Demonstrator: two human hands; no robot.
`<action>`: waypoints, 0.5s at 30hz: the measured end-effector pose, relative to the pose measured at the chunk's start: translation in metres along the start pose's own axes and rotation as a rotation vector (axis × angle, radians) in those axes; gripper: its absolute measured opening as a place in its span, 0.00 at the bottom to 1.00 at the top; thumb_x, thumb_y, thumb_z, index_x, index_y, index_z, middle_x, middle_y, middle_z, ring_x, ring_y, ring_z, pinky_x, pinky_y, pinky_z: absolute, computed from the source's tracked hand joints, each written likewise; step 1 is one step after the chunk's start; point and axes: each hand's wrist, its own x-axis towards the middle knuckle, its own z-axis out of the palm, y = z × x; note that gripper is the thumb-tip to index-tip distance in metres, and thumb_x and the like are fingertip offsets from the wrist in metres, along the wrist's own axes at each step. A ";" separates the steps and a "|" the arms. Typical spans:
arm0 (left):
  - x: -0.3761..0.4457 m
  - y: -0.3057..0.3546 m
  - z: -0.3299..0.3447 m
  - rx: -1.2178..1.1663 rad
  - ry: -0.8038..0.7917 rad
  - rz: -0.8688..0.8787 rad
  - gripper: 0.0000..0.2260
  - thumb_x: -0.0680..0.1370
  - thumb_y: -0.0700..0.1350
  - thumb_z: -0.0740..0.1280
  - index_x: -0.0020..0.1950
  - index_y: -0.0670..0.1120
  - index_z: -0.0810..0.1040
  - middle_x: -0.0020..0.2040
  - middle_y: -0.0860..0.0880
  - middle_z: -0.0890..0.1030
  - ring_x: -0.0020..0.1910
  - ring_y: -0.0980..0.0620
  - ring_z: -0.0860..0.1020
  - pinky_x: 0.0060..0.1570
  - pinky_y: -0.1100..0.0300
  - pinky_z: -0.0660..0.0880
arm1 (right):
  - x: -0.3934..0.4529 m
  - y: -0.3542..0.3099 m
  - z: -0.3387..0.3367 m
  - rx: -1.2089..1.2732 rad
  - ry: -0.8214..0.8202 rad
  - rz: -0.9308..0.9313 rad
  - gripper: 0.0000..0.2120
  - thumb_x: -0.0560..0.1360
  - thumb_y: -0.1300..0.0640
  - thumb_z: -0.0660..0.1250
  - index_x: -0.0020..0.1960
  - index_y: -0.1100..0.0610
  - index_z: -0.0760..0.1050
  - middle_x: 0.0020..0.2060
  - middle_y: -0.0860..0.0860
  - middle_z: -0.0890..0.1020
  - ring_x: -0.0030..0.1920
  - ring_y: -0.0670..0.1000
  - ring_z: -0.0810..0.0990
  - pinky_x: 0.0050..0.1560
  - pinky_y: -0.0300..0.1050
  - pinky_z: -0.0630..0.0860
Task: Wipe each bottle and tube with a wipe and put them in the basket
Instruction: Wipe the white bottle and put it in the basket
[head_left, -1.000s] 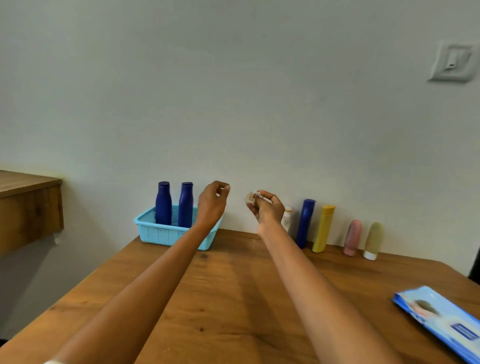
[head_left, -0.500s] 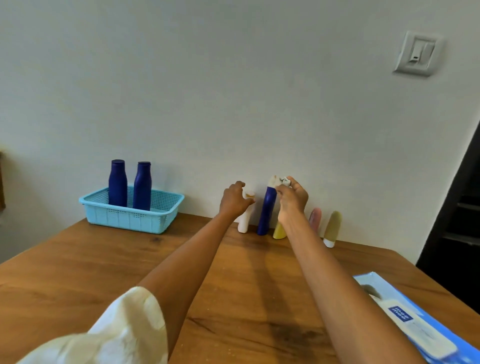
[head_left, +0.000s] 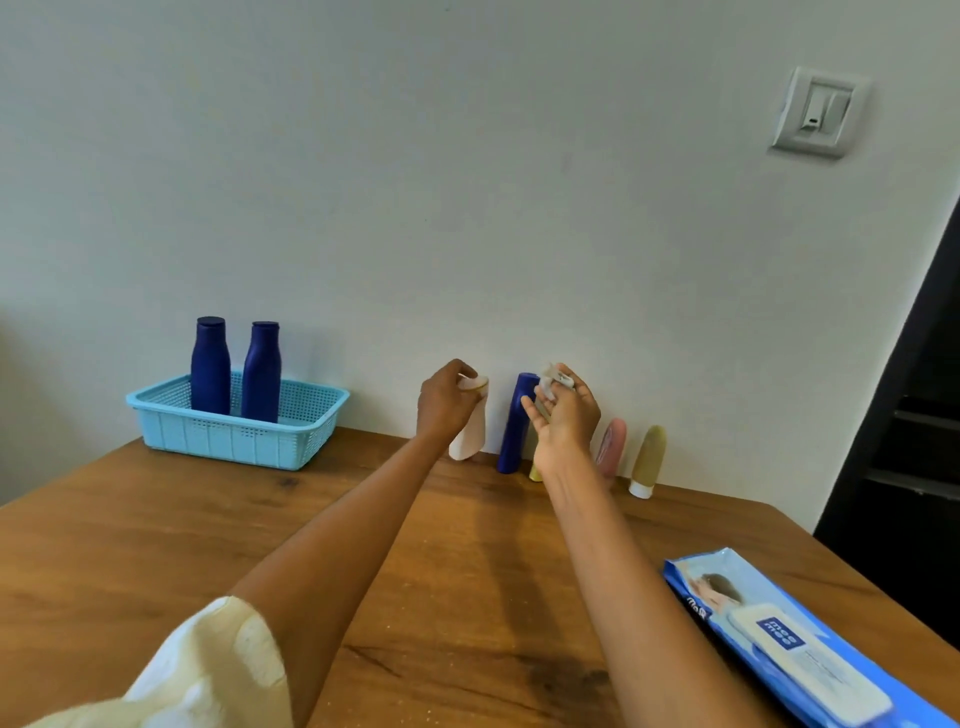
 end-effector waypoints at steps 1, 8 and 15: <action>-0.004 0.002 -0.008 -0.062 0.025 -0.024 0.11 0.74 0.44 0.70 0.55 0.44 0.76 0.54 0.45 0.79 0.47 0.51 0.74 0.43 0.59 0.71 | -0.006 -0.002 0.002 0.004 -0.018 -0.009 0.10 0.78 0.66 0.61 0.55 0.57 0.77 0.53 0.57 0.78 0.53 0.54 0.78 0.51 0.49 0.80; -0.035 0.018 -0.066 -0.274 -0.040 -0.109 0.12 0.71 0.46 0.74 0.53 0.46 0.81 0.49 0.47 0.82 0.48 0.52 0.80 0.49 0.57 0.79 | -0.055 0.008 0.012 -0.673 -0.157 -0.464 0.15 0.76 0.67 0.63 0.61 0.55 0.73 0.57 0.52 0.78 0.55 0.50 0.77 0.52 0.44 0.79; -0.067 0.026 -0.103 -0.422 -0.140 -0.200 0.19 0.70 0.45 0.75 0.59 0.43 0.77 0.49 0.43 0.82 0.45 0.52 0.81 0.37 0.65 0.78 | -0.089 0.027 0.022 -0.758 -0.158 -0.458 0.10 0.77 0.59 0.65 0.58 0.57 0.73 0.53 0.52 0.79 0.51 0.48 0.77 0.44 0.35 0.71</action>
